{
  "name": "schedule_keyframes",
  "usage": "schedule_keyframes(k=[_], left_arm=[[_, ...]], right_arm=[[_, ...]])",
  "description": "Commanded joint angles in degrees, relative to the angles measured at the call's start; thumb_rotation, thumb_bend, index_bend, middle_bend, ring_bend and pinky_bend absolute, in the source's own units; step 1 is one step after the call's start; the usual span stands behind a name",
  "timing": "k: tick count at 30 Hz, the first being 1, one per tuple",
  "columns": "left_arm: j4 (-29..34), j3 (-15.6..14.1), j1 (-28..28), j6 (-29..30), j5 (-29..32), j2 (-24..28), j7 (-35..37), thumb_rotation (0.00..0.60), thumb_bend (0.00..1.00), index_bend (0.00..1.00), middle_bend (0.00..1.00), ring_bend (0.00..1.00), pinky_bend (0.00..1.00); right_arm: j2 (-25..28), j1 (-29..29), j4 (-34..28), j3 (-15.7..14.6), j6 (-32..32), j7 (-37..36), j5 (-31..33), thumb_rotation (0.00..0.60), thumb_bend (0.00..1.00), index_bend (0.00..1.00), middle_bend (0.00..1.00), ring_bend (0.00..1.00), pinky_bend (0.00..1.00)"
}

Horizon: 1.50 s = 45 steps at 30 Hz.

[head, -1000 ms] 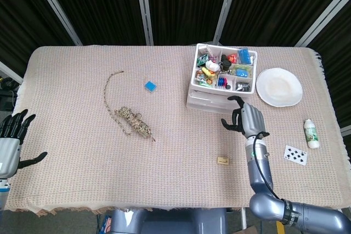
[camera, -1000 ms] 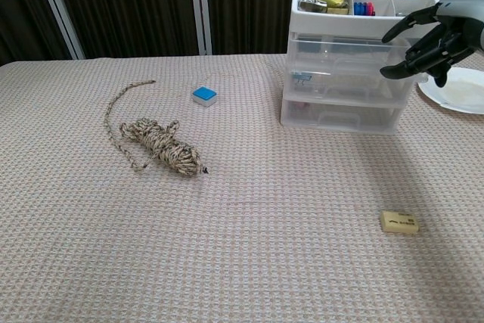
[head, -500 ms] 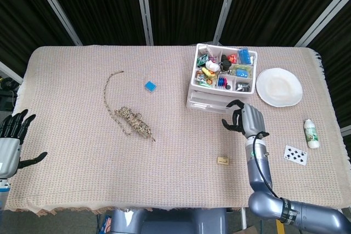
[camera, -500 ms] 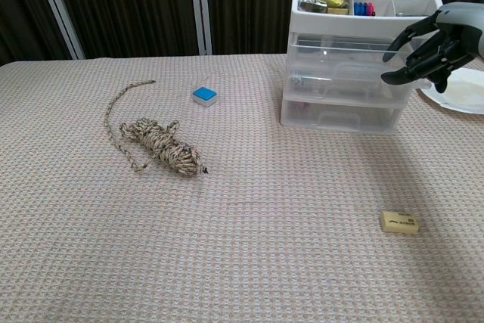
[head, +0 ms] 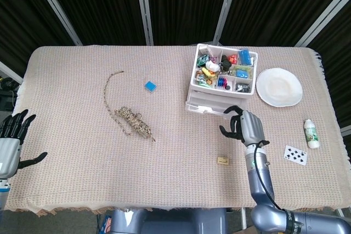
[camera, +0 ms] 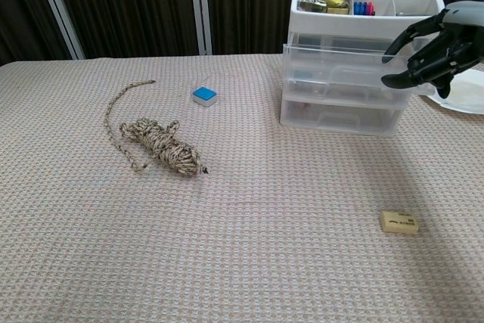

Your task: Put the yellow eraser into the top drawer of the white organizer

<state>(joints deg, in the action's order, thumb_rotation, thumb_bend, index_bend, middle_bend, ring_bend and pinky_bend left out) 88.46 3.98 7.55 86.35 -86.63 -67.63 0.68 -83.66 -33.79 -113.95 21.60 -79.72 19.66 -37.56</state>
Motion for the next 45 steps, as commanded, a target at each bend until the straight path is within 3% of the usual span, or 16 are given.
schedule_keyframes(k=[1, 15, 22, 29, 37, 45], left_arm=[[-0.02, -0.02, -0.02, 0.03, -0.04, 0.01, 0.04, 0.600, 0.00, 0.09, 0.00, 0.00, 0.00], [-0.05, -0.02, -0.01, 0.02, -0.04, 0.00, 0.06, 0.600, 0.00, 0.09, 0.00, 0.00, 0.00], [-0.05, -0.07, 0.00, 0.01, -0.12, 0.05, 0.21, 0.600, 0.00, 0.09, 0.00, 0.00, 0.00], [-0.08, -0.09, -0.02, 0.06, -0.19, 0.07, 0.38, 0.600, 0.00, 0.09, 0.00, 0.00, 0.00], [0.04, -0.03, -0.05, 0.00, 0.03, 0.11, 0.58, 0.600, 0.00, 0.09, 0.00, 0.00, 0.00], [0.03, -0.10, -0.04, 0.01, -0.16, 0.20, 0.85, 0.600, 0.00, 0.09, 0.00, 0.00, 0.00]], right_arm=[[0.22, 0.60, -0.72, -0.50, -0.41, -0.29, -0.38, 0.600, 0.20, 0.42, 0.80, 0.76, 0.68], [0.76, 2.60, -3.01, -2.27, -0.84, -1.48, -3.30, 0.600, 0.20, 0.39, 0.79, 0.76, 0.68], [1.13, 3.61, -4.81, -3.71, -1.47, -1.51, -5.94, 0.600, 0.20, 0.23, 0.79, 0.75, 0.68], [2.28, 5.30, -8.00, -4.79, -3.15, -2.27, -10.04, 0.600, 0.17, 0.18, 0.79, 0.75, 0.68], [7.35, 6.60, -14.32, -6.96, -5.54, 2.90, -16.61, 0.600, 0.09, 0.19, 0.78, 0.75, 0.68], [14.75, 8.68, -17.18, -10.86, -2.81, 3.91, -19.87, 0.600, 0.09, 0.19, 0.78, 0.75, 0.68]])
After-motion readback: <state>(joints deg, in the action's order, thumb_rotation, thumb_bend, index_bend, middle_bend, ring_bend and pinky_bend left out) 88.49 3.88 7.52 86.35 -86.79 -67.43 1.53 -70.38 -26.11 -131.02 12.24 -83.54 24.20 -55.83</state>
